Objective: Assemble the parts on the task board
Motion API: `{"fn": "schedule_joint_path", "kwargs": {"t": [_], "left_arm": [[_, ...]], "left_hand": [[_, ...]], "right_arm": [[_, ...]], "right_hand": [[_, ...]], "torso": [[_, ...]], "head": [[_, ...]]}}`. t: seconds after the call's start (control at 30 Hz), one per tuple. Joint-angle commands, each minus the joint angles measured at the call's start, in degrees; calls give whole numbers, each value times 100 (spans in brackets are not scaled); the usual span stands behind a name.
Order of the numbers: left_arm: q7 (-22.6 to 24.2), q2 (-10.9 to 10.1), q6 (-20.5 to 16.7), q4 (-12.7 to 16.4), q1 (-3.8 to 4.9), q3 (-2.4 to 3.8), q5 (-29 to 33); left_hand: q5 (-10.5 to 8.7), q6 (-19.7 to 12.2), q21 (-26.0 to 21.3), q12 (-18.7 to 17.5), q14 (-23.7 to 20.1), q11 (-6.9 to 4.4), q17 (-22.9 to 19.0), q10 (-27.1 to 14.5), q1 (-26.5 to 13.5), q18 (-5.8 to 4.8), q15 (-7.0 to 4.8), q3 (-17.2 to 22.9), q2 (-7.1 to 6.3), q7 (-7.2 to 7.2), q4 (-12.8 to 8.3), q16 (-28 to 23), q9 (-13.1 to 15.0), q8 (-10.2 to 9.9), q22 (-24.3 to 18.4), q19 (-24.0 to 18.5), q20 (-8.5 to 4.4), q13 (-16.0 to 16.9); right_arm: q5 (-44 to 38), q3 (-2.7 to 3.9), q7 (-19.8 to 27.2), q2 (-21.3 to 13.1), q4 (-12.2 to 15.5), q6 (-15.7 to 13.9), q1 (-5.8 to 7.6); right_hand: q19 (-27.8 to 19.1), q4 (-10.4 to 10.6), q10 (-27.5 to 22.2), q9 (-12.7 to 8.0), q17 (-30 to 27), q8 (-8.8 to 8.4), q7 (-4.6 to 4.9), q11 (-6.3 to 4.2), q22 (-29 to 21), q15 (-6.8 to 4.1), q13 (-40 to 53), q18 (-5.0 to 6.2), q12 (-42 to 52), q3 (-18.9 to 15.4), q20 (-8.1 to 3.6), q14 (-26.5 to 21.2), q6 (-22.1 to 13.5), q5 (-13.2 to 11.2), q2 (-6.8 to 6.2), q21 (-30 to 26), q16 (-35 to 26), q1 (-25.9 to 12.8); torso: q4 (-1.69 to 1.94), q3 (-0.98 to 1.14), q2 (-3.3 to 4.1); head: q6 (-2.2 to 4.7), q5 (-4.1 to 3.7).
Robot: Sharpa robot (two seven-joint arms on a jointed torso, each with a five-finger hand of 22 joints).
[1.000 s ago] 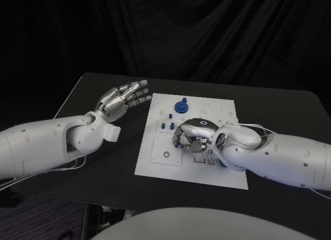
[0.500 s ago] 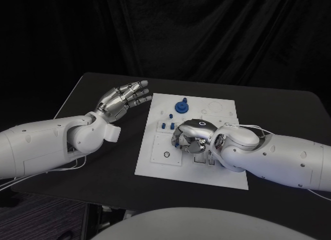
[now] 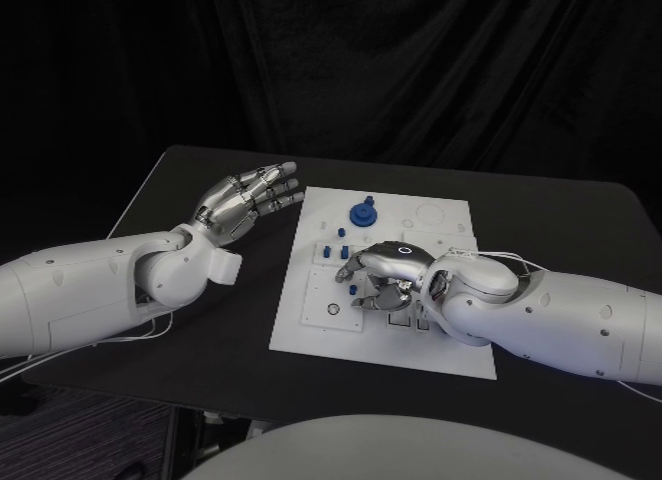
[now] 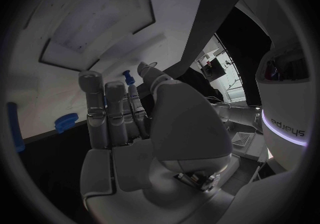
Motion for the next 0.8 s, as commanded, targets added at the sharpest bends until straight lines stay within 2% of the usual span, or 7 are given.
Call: {"fn": "schedule_joint_path", "kwargs": {"t": [0.03, 0.2, 0.37, 0.43, 0.57, 0.67, 0.8], "left_arm": [[384, -2, 81, 16, -10, 6, 25], [376, -29, 55, 53, -12, 6, 26], [371, -69, 21, 73, -13, 6, 30], [370, -72, 12, 74, -13, 7, 43], [369, -66, 4, 76, -13, 7, 71], [370, -62, 6, 76, -13, 7, 81], [368, -49, 15, 71, -13, 7, 86]], "left_hand": [[19, 13, 29, 15, 15, 35, 9, 5, 2, -106, 8, 25, 43, 41, 4, 27, 5, 39, -1, 48, -5, 7], [20, 30, 31, 25, 22, 38, 11, 8, 3, -109, 10, 33, 44, 44, 1, 35, 9, 42, 3, 54, -5, 8], [25, 46, 34, 32, 26, 40, 12, 13, 3, -112, 13, 41, 42, 47, -3, 40, 12, 47, 8, 63, -5, 10], [30, 59, 36, 44, 33, 43, 13, 21, 2, -116, 15, 49, 39, 50, -7, 48, 15, 51, 8, 68, -5, 12], [41, 81, 39, 55, 40, 50, 14, 31, 1, -122, 19, 63, 33, 52, -14, 57, 19, 59, 10, 78, -5, 13], [49, 95, 41, 65, 45, 56, 15, 40, -1, -125, 20, 72, 31, 55, -18, 63, 22, 64, 11, 85, -5, 15], [49, 95, 41, 65, 45, 56, 15, 40, -1, -125, 20, 72, 31, 55, -18, 63, 22, 64, 11, 85, -5, 15]], "right_arm": [[-5, 1, -13, -45, 32, 38, -14], [70, 24, 4, -347, 289, -260, 23], [327, 41, 29, -719, 621, -523, 328], [441, 44, -12, -921, 793, -559, 534], [551, 41, -139, -1280, 1049, -561, 872], [594, 26, -260, -1518, 1137, -533, 1060], [581, -16, -420, -1706, 1078, -434, 1155]], "right_hand": [[-151, 82, -427, -80, -112, -90, -53, 62, 147, 32, -8, 58, 0, -273, 28, -168, -177, -37, 38, -310, -107, 45], [-203, 487, -938, -196, -166, -51, 72, 107, 106, 59, 92, 90, 482, -750, 71, -303, -177, 29, 82, -568, -45, 496], [-151, 480, -989, -220, -171, 31, 216, 81, 150, 73, 126, 83, 745, -679, 75, -298, -60, 322, 194, -527, 19, 734], [-91, 364, -870, -225, -135, 94, 291, 58, 208, 79, 157, 66, 935, -583, 74, -259, 54, 612, 299, -412, 92, 878], [19, 266, -433, -257, -70, 151, 303, 31, 317, 61, 194, 36, 1260, -459, 56, -158, 186, 841, 388, -165, 219, 910], [73, 274, 129, -299, -74, 181, 291, -55, 355, -6, 225, 27, 1526, -327, 13, -113, 294, 858, 381, -32, 265, 825], [119, 291, 570, -343, -62, 192, 268, -216, 367, -118, 446, 19, 2008, -260, -85, -49, 379, 750, 332, 58, 311, 717]], "torso": [[-2, 2, -2], [-6, 7, -3], [-4, 13, 1], [-1, 13, 3], [19, 10, 4], [9, 4, 6], [4, -1, 11]], "head": [[0, -33], [0, -14], [0, -24], [0, -56], [0, -123], [0, -173], [0, -241]]}}
